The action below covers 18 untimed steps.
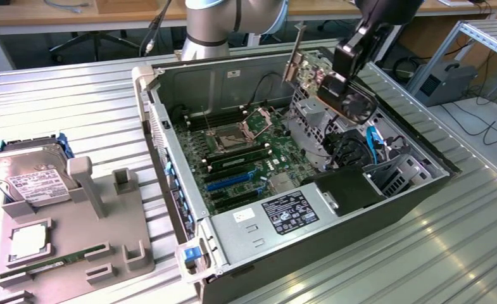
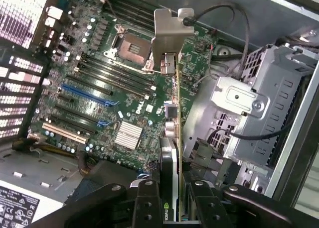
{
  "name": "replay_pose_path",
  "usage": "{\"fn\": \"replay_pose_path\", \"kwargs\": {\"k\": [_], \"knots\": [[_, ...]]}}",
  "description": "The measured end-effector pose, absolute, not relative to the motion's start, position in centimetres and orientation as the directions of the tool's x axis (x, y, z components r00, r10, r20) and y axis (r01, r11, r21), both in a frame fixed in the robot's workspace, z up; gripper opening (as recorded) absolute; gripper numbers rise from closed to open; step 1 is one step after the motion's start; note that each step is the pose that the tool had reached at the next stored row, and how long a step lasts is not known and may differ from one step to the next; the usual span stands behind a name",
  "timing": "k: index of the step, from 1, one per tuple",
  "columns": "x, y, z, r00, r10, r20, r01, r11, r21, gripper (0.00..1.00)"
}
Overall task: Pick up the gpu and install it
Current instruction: 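Insert the gpu into the slot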
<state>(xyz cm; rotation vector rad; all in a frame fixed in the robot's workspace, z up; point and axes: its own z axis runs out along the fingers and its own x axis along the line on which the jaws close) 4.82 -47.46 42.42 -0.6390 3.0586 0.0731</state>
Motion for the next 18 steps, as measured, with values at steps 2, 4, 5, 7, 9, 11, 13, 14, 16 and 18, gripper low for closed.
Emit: {"fn": "replay_pose_path", "kwargs": {"k": [2,4,5,7,9,11,13,14,16,18], "knots": [[4.83,-47.46,42.42,-0.887,-0.462,-0.025,-0.462,0.886,0.042,0.27],[4.82,-47.46,42.43,-0.837,-0.547,-0.025,-0.547,0.836,0.042,0.27],[4.82,-47.46,42.42,-0.805,-0.593,-0.025,-0.594,0.803,0.042,0.27],[4.82,-47.46,42.42,-0.750,-0.661,-0.025,-0.662,0.748,0.042,0.27],[4.82,-47.46,42.41,-0.668,-0.744,-0.025,-0.744,0.667,0.042,0.27],[4.83,-47.46,42.40,-0.609,-0.793,-0.025,-0.793,0.608,0.042,0.27],[4.82,-47.46,42.40,-0.561,-0.828,-0.025,-0.828,0.560,0.042,0.27],[4.82,-47.46,42.40,-0.539,-0.842,-0.025,-0.842,0.538,0.042,0.27],[4.82,-47.46,42.40,-0.466,-0.884,-0.025,-0.884,0.465,0.042,0.27],[4.83,-47.46,42.39,-0.343,-0.939,-0.025,-0.939,0.341,0.042,0.27]]}}
